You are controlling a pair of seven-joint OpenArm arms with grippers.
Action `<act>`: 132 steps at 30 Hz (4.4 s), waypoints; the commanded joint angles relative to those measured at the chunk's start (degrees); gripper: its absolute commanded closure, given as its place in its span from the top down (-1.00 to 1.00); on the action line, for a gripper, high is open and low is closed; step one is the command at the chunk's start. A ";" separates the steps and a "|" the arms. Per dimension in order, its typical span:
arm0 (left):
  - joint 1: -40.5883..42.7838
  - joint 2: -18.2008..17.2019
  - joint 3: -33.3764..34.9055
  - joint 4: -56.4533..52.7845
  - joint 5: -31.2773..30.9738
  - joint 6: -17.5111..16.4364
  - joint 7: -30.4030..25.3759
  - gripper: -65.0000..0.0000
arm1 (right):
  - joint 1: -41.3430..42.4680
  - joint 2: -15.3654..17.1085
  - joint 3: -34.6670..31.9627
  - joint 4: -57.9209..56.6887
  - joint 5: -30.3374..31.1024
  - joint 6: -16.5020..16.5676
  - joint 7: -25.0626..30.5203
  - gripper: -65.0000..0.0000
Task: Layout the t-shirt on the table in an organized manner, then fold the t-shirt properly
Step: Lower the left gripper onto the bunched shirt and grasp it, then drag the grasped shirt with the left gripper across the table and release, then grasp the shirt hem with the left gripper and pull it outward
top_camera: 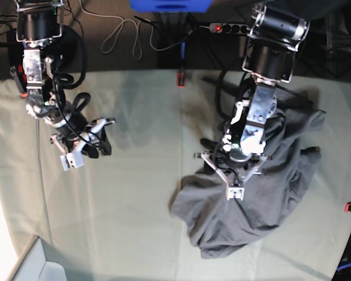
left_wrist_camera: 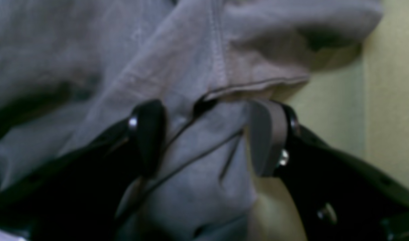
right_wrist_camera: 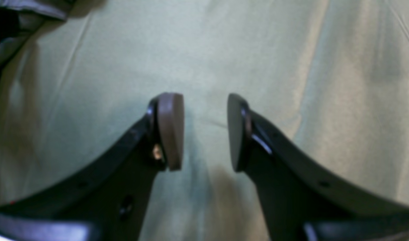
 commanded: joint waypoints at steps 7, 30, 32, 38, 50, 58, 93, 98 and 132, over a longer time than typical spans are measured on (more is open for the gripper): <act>-1.86 0.00 -0.16 0.57 0.31 0.13 -6.47 -0.77 | 0.84 0.70 0.26 0.76 0.72 -0.02 1.27 -0.31; 7.28 2.82 28.58 28.96 0.05 -0.14 -7.26 -1.00 | 8.75 4.65 3.16 -7.51 0.72 -0.02 1.44 -0.31; 6.93 2.99 32.36 28.61 0.05 -0.14 -7.26 -1.00 | 8.49 5.44 7.03 -7.68 0.72 -0.02 1.44 -0.31; 4.11 3.70 38.52 21.75 -0.04 0.13 -7.17 -0.80 | 6.90 6.06 13.88 -7.68 0.72 -0.02 1.36 -0.31; 12.29 -0.44 32.63 33.97 -0.04 0.22 -7.26 0.85 | 4.44 5.71 13.88 -7.42 0.72 -0.02 1.36 -0.31; 29.08 -6.85 11.00 44.08 -0.13 0.30 -7.26 0.66 | 4.44 5.53 13.79 -7.42 0.72 -0.02 1.36 -0.31; 23.46 -3.60 -21.61 19.91 -17.97 -0.14 -7.26 -1.00 | 4.44 2.81 13.62 -7.59 0.72 -0.02 1.36 -0.31; 23.37 -3.60 -27.59 27.82 -17.97 -0.14 -7.08 -1.00 | 4.44 2.81 13.62 -7.59 0.72 -0.02 1.36 -0.31; -14.52 -13.09 -26.54 -1.72 -18.06 -0.14 -10.78 0.25 | -2.68 -0.45 13.79 3.39 0.72 -0.02 1.09 -0.31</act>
